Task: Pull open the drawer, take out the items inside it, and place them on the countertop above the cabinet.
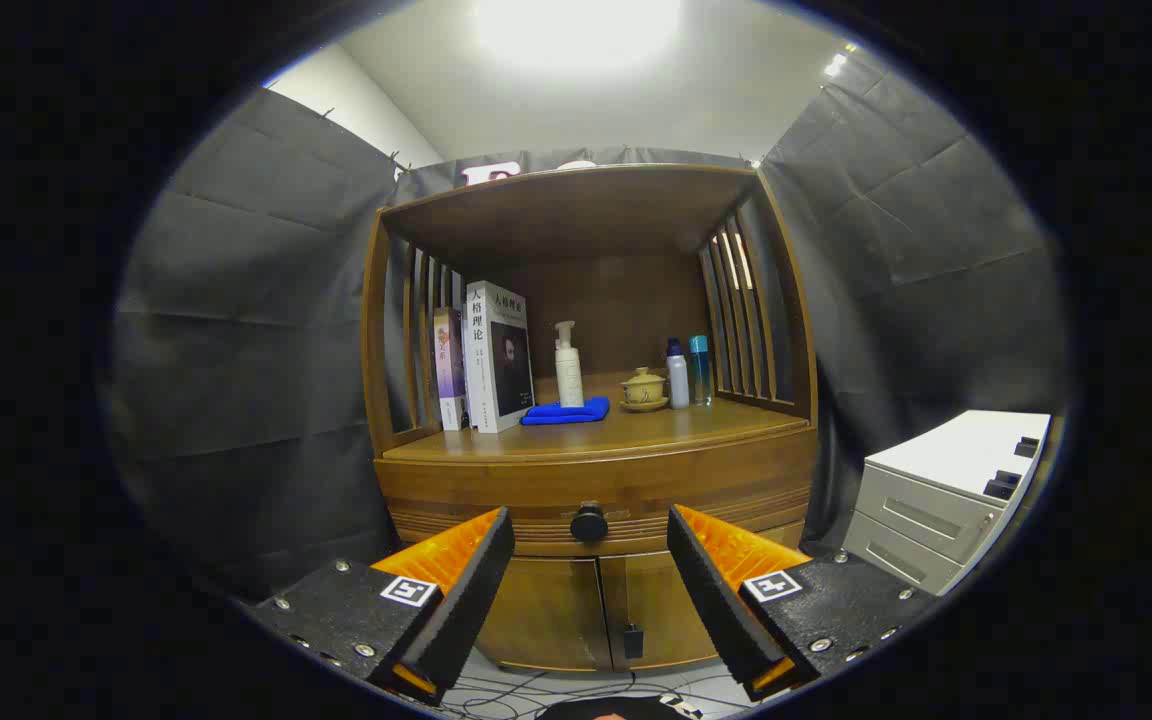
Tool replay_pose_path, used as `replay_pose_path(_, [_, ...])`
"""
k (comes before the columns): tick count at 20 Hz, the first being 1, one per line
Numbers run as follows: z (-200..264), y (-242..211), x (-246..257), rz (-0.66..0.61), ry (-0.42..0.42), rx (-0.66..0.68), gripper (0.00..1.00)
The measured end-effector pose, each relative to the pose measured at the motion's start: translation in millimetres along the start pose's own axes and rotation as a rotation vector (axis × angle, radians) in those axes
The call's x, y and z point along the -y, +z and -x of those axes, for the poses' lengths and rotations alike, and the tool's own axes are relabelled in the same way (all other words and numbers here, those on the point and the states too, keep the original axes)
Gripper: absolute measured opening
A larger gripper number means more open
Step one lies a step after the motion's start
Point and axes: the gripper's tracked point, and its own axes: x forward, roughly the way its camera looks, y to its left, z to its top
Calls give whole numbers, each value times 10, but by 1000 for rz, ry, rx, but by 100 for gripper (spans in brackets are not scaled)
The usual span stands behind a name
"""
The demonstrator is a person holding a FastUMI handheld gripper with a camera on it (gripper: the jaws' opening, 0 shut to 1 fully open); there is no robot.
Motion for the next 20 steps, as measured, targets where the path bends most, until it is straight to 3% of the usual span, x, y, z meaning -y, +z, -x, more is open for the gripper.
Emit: replay_pose_path(20, [-51, -14, -64, 18, 45, 14, 96])
